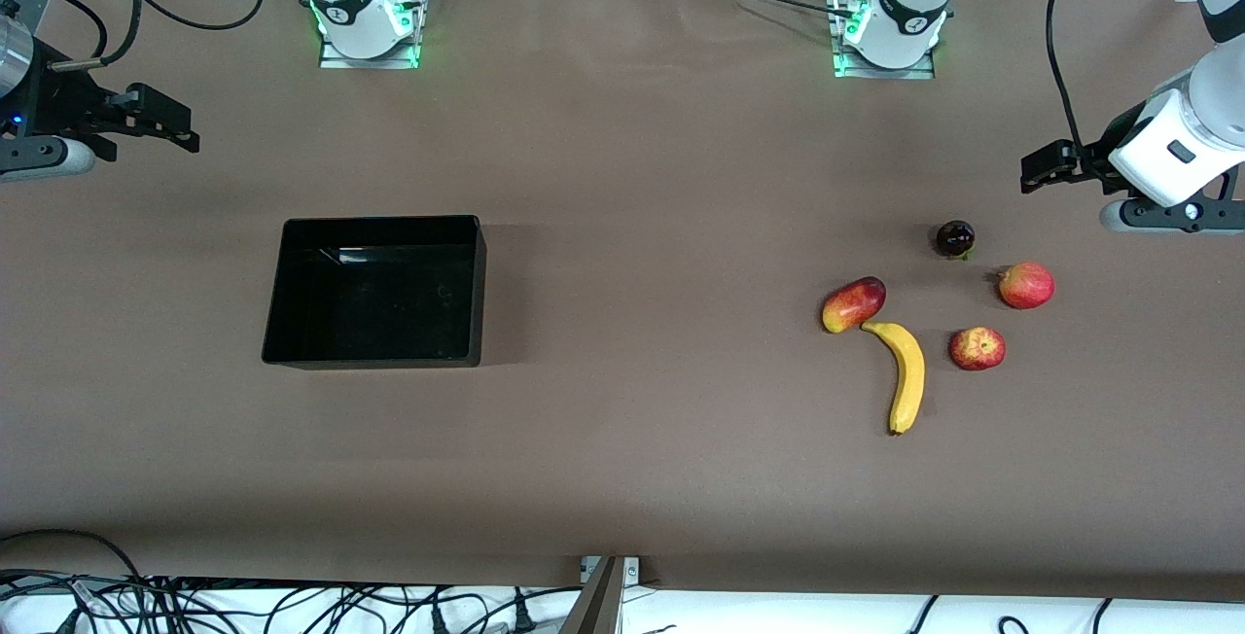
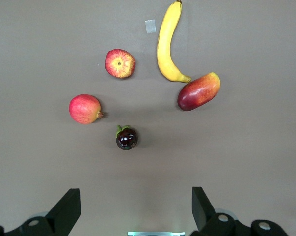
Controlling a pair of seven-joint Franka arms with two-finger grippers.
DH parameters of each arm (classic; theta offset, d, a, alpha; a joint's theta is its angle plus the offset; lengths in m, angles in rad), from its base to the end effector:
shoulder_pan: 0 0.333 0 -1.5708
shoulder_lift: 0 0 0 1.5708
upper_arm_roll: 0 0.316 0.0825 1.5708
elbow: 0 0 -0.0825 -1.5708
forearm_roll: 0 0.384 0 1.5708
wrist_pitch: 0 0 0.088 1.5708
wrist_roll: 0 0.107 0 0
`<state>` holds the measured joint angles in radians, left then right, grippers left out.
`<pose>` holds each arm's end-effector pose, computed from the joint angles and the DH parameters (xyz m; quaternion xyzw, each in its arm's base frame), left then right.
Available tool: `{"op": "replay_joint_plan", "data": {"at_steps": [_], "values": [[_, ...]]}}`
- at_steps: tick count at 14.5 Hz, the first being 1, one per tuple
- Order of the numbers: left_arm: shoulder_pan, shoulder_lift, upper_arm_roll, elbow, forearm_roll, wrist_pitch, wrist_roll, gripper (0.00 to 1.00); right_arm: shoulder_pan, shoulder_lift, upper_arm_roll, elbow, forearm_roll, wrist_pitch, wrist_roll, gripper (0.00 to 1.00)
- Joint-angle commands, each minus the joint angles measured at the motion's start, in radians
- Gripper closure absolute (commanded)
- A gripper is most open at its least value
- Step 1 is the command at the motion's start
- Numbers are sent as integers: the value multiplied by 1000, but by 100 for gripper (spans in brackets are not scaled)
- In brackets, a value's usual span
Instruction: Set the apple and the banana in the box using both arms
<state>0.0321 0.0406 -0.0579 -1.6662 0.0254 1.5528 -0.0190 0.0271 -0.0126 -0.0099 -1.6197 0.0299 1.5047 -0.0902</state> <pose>0.5573 -0.0111 0.5559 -0.9970 0.0042 0.0766 0.0132 0.5417 0.0127 0.6031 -0.9971 -0.0538 0.0506 0.0169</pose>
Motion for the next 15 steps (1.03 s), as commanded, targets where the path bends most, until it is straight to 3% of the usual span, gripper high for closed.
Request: {"op": "replay_joint_plan", "data": {"at_steps": [1,15], "values": [[-3,10,0,28,-1,-22,8,0,11,-16,-2,-6,-24,-1,13,0],[-1,25,0,59,-1,-45,7,0,8,-12,-5,14,-38,-11,-3,0]]}}
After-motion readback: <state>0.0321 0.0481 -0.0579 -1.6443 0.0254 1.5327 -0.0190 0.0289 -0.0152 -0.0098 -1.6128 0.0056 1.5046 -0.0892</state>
